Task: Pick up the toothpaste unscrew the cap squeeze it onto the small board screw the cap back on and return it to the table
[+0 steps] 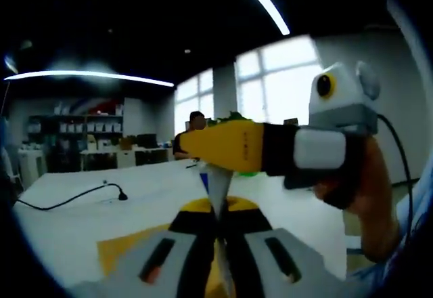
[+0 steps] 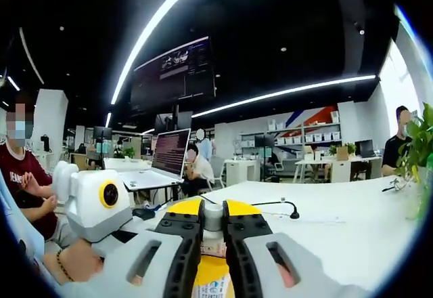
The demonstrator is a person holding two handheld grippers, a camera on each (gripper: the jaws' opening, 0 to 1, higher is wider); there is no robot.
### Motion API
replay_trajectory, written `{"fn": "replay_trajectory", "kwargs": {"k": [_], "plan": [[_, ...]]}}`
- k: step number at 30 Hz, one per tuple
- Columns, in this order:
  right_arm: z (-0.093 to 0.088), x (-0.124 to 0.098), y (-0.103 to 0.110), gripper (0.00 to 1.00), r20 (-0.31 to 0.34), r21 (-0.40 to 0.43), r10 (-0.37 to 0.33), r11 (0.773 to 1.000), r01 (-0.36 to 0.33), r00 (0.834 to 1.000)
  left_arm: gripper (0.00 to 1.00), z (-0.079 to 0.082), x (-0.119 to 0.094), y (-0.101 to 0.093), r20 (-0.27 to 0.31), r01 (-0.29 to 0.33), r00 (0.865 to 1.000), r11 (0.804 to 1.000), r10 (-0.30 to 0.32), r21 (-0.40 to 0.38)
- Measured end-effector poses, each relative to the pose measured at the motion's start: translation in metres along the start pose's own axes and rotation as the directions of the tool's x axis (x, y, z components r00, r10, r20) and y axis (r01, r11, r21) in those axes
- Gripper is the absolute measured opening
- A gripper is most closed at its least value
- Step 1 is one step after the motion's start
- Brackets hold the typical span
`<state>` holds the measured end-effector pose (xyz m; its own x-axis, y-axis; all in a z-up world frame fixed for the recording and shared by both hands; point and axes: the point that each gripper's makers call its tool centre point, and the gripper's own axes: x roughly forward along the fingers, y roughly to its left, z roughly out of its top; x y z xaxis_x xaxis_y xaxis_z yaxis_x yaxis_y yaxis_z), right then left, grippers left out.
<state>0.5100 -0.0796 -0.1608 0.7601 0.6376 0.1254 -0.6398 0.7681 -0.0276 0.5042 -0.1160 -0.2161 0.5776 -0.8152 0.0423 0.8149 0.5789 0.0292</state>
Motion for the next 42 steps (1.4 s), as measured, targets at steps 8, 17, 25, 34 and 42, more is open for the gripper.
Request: {"fn": "replay_trajectory", "kwargs": {"k": [8,17,25,34,42], "plan": [[0.003,-0.003,0.005,0.09,-0.003,0.010,0.059,0.998,-0.059,0.998,0.01,0.001,-0.002,-0.008,0.005,0.092,0.996,0.996,-0.092,-0.010],[0.015,-0.008,0.009,0.09,0.000,0.033,0.170,0.985,-0.170,0.985,0.01,0.015,-0.006,-0.020,0.008,0.321,0.947,0.944,-0.321,-0.074],[0.025,-0.020,0.022,0.09,0.021,0.119,0.340,0.933,-0.340,0.940,0.02,0.024,-0.021,-0.043,0.033,0.544,0.837,0.823,-0.547,-0.164],[0.027,-0.020,0.025,0.09,0.014,0.133,0.391,0.911,-0.390,0.920,0.03,0.026,-0.020,-0.041,0.033,0.588,0.802,0.777,-0.597,-0.223],[0.023,-0.021,0.022,0.09,-0.017,0.121,0.412,0.905,-0.408,0.911,0.04,0.026,-0.016,-0.038,0.010,0.557,0.820,0.792,-0.573,-0.249]]}}
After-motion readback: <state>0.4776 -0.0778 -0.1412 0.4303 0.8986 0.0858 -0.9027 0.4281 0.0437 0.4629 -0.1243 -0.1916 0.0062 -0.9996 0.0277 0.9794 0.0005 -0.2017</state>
